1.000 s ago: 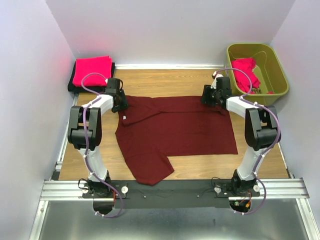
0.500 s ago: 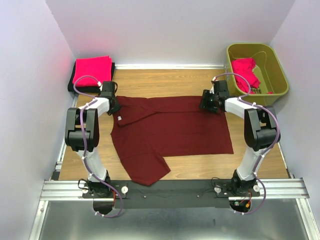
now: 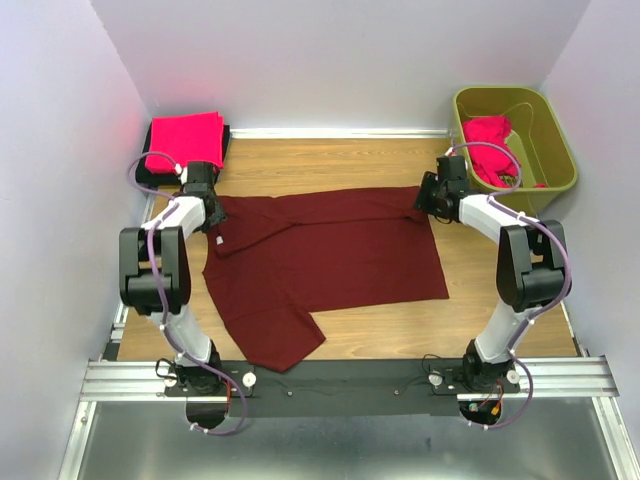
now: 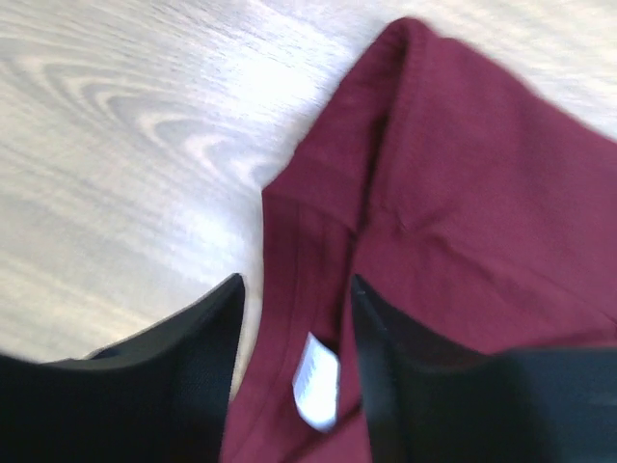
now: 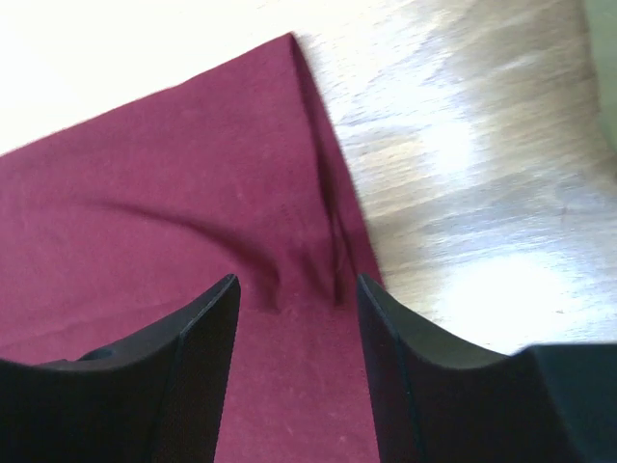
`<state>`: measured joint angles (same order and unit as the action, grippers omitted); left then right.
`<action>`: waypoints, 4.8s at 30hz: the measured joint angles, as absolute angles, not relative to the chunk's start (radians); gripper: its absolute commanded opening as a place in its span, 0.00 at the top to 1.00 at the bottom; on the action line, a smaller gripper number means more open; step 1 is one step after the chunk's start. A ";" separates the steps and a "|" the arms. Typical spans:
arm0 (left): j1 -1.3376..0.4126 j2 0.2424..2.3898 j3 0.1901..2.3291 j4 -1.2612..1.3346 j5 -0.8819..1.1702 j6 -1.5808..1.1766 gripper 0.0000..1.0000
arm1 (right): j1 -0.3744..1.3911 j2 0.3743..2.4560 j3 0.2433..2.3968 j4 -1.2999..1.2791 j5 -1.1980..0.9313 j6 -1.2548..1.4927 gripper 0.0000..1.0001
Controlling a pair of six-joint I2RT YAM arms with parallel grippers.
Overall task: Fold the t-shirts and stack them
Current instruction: Fold the tshirt
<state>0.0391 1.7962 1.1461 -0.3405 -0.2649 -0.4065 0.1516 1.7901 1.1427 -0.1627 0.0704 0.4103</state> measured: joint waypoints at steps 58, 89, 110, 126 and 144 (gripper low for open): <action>0.019 1.593 1.001 -0.371 -0.116 -0.389 0.29 | 0.126 1.772 1.153 -0.329 0.097 0.336 0.49; -0.199 1.968 1.384 -0.346 0.071 -0.258 0.13 | 0.406 1.539 1.012 -0.347 -0.191 0.282 0.08; -0.199 1.952 1.327 -0.344 0.256 -0.247 0.15 | 0.406 1.527 0.998 -0.347 -0.152 0.260 0.08; -0.207 1.907 1.273 -0.345 0.181 -0.282 0.12 | 0.406 1.530 0.997 -0.347 -0.144 0.252 0.08; -0.146 2.009 1.417 -0.345 0.117 -0.301 0.26 | 0.406 1.541 0.965 -0.348 -0.104 0.253 0.09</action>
<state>-0.1455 2.0087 1.4166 -0.3447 0.1165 -0.3008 0.4065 1.5410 0.9653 -0.3481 -0.1040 0.2527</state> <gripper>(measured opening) 0.806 0.918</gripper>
